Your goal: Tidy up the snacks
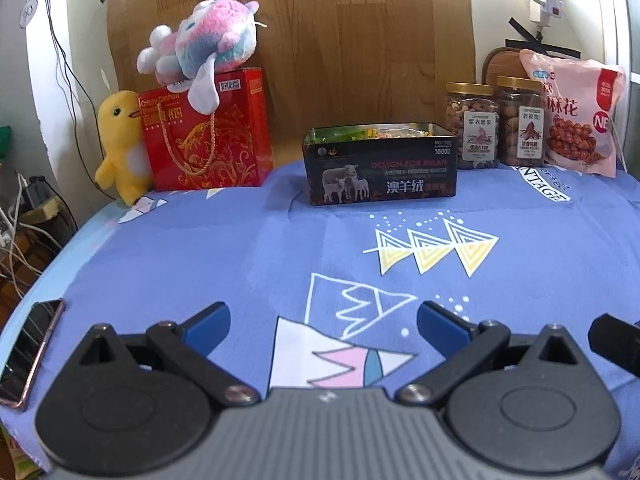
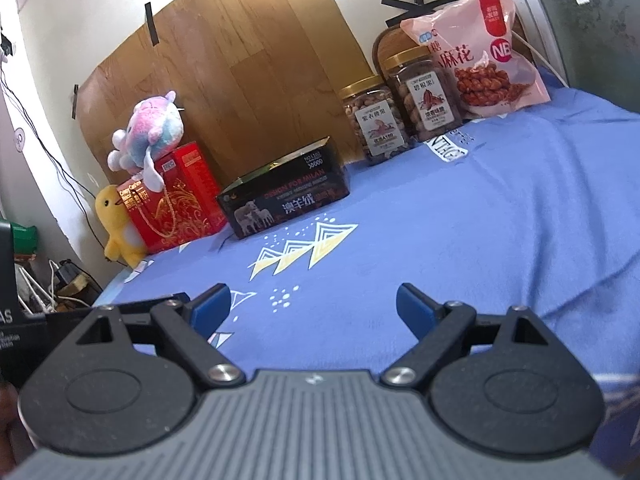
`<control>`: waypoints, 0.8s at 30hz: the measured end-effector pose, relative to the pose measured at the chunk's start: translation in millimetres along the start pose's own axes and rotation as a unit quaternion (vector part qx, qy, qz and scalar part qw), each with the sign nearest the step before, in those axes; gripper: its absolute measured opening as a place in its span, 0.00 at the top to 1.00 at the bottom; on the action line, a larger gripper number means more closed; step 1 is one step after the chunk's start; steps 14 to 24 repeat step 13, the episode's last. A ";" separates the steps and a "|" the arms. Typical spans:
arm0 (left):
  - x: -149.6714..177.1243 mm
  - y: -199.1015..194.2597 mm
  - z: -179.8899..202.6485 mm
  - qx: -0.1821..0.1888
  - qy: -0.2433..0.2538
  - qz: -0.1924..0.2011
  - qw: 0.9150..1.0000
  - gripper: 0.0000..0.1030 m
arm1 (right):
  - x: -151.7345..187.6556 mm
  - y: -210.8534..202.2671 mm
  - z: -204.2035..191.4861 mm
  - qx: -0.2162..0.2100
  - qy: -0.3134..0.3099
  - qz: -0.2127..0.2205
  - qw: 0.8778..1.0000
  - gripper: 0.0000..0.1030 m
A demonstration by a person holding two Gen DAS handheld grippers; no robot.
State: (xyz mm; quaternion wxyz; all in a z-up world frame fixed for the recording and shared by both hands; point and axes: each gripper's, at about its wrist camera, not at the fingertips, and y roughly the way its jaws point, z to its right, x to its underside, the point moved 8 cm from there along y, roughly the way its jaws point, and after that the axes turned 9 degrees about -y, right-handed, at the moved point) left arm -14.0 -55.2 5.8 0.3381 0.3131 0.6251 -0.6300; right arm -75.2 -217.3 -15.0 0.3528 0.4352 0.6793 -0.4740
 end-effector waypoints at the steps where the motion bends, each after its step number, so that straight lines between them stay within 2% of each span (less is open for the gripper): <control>1: -2.0 3.5 0.0 0.000 -0.001 -0.002 1.000 0.00 | -2.4 3.0 -0.3 0.000 -0.004 0.000 1.000 0.11; 13: -42.7 56.8 5.4 0.000 0.019 -0.009 1.000 0.00 | -39.5 60.3 4.3 -0.004 -0.040 -0.027 0.999 0.09; 24: -42.7 56.8 5.4 0.000 0.019 -0.009 1.000 0.00 | -39.5 60.3 4.3 -0.004 -0.040 -0.027 0.999 0.09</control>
